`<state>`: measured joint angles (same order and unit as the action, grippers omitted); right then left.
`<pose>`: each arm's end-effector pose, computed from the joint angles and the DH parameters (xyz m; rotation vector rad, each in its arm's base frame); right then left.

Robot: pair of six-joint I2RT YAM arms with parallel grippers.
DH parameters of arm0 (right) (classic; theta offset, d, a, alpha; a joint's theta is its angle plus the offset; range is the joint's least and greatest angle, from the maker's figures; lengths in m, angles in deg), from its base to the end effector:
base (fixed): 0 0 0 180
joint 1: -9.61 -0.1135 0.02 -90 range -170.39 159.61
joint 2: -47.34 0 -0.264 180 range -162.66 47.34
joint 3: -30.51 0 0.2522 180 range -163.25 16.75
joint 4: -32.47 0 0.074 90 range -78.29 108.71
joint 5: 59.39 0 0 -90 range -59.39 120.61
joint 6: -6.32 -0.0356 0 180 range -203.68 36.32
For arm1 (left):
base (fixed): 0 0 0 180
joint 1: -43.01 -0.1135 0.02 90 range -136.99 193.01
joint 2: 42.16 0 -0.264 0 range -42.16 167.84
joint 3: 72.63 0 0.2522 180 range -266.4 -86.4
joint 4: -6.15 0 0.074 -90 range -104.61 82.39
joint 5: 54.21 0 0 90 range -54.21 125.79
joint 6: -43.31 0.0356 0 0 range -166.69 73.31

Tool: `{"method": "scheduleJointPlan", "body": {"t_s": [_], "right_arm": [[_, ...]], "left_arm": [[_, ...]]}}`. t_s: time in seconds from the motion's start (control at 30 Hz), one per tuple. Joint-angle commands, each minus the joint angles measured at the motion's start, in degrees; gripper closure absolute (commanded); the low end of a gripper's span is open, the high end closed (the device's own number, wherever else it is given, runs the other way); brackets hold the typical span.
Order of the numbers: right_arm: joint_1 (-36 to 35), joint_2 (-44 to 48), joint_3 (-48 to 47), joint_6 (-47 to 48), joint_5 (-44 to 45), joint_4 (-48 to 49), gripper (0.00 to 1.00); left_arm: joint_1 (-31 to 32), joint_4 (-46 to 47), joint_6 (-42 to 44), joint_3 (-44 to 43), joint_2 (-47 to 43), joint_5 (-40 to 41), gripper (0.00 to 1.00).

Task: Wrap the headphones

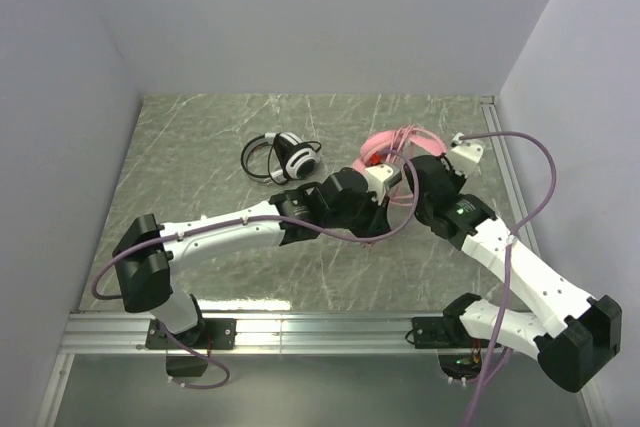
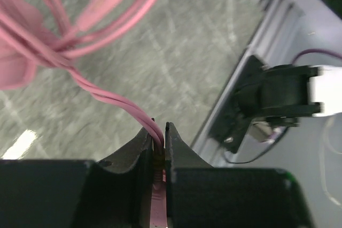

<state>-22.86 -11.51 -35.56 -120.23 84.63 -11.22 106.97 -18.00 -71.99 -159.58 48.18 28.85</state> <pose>0.1926 0.0884 0.3147 0.5484 1.8564 -0.2518 0.1587 -0.3346 0.3120 0.8156 2.0774 -1.0463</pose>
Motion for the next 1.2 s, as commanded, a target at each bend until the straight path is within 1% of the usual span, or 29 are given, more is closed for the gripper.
{"method": "scheduleJointPlan", "body": {"t_s": [0.0,0.07,0.13,0.23,0.33,0.37,0.4,0.47,0.5,0.6,0.67,0.73,0.9,0.93,1.03,1.07,1.13,1.17], "right_arm": [[0.2,0.5,2.8,-4.7,-1.4,2.9,1.0],[0.2,2.0,5.0,-5.0,-2.0,5.1,1.0],[0.2,3.8,8.3,-5.9,-2.7,7.0,1.0],[0.3,5.3,11.0,-8.8,-3.2,7.3,1.0],[0.2,6.0,13.1,-12.6,-3.6,7.4,1.0],[0.3,6.3,13.6,-14.4,-3.7,7.6,1.0],[0.2,6.5,15.0,-15.1,-3.9,7.9,1.0],[0.2,7.1,16.3,-17.1,-5.2,9.3,1.0],[0.2,7.3,17.2,-18.0,-5.5,9.4,1.0],[0.1,7.3,18.9,-20.0,-7.3,10.3,1.0],[0.1,7.3,19.8,-21.0,-9.1,11.1,1.0],[0.1,7.7,21.3,-22.1,-9.7,11.9,1.0],[0.1,10.4,25.6,-24.6,-11.0,15.2,1.0],[0.0,10.6,25.9,-25.1,-11.1,15.9,1.0],[0.0,11.3,26.8,-25.8,-11.4,16.5,1.0],[-0.1,11.4,26.9,-26.6,-11.4,16.3,1.0],[-0.3,11.5,27.4,-26.5,-11.6,16.9,1.0],[-0.4,11.4,27.6,-27.2,-11.7,16.9,1.0]], "left_arm": [[0.2,-7.0,3.8,-4.2,0.8,3.9,0.94],[-0.3,-5.2,2.8,-3.9,1.1,0.5,0.95],[-1.8,-2.5,-0.4,-3.0,1.5,-3.2,0.98],[-3.7,0.3,-5.4,-1.4,2.0,-5.4,0.99],[-5.0,7.6,-11.3,2.1,1.9,-9.1,0.98],[-5.2,11.6,-12.7,2.9,1.9,-9.5,0.97],[-5.3,12.9,-15.4,3.4,1.9,-9.5,0.98],[-5.3,15.1,-18.0,4.7,2.5,-8.5,1.0],[-5.4,16.4,-21.1,5.0,2.8,-8.1,1.0],[-5.4,17.9,-26.6,5.2,4.8,-7.7,1.0],[-5.4,19.2,-28.4,5.6,5.5,-7.8,1.0],[-5.4,20.8,-31.8,6.9,5.2,-5.7,1.0],[-5.3,16.9,-40.8,6.6,5.5,0.7,1.0],[-4.7,15.9,-41.9,6.6,5.2,3.9,1.0],[-2.9,14.0,-44.8,5.9,4.6,9.1,1.0],[-2.4,10.6,-46.2,5.2,4.5,14.4,1.0],[-1.0,5.0,-49.7,1.8,5.2,18.0,1.0],[-0.7,-1.8,-53.6,0.3,5.8,21.8,1.0]]}}
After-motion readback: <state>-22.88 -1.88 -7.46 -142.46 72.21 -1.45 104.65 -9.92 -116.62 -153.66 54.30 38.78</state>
